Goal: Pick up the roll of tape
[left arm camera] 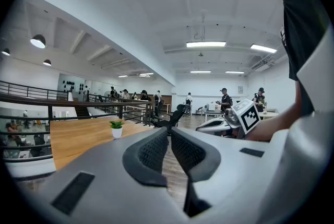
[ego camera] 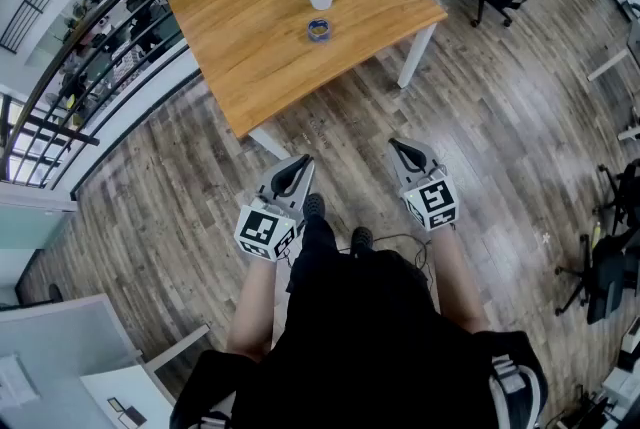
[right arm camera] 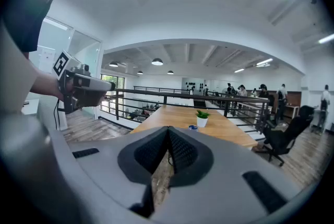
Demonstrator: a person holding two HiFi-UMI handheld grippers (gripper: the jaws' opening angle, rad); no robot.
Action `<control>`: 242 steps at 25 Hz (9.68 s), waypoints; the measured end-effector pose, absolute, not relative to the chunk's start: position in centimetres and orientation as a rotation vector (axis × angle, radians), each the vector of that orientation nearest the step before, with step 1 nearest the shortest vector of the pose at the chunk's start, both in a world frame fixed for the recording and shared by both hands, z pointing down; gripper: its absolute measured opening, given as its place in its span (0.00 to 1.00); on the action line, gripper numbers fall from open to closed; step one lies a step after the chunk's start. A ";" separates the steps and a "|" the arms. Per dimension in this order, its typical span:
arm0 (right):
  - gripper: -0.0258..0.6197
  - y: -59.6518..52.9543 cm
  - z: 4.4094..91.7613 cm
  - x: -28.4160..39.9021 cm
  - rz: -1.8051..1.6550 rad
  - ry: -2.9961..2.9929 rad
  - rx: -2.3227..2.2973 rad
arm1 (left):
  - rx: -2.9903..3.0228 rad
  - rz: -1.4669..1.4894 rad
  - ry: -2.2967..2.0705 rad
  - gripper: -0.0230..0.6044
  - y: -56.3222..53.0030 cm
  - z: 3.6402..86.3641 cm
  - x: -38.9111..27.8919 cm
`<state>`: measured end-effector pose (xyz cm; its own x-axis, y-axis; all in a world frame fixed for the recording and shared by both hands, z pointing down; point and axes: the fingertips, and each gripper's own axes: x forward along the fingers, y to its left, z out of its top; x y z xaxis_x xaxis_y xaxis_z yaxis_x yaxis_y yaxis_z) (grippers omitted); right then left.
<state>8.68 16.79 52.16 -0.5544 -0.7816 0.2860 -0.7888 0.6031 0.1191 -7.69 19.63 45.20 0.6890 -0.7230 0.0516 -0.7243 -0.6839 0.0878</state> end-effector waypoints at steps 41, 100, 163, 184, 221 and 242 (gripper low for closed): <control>0.07 19.6 52.2 7.5 0.036 -2.607 1.174 | 2.756 0.008 -1.244 0.11 22.3 45.5 -6.5; 0.60 14.6 52.1 1.5 0.065 -2.662 1.216 | 2.724 0.053 -1.094 0.45 18.0 47.5 -11.4; 0.59 -1.8 52.7 -0.3 0.160 -2.461 1.597 | 2.821 0.127 -0.669 0.45 -1.5 49.2 -14.3; 0.59 -9.0 52.1 3.7 0.149 -2.511 1.502 | 2.794 0.096 -0.781 0.45 -7.9 48.7 -10.3; 0.56 -19.9 54.3 10.4 0.190 -2.675 1.081 | 2.625 0.104 -1.175 0.45 -15.6 48.7 -2.6; 0.56 -27.9 52.7 9.8 0.190 -2.547 1.348 | 2.744 0.176 -0.840 0.45 -25.7 50.5 -2.3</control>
<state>9.84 -27.89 52.71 -0.5396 -0.7934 0.2818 -0.8265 0.5630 0.0026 -2.34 -25.73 50.50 0.8249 -0.5318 0.1917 -0.5640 -0.7969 0.2163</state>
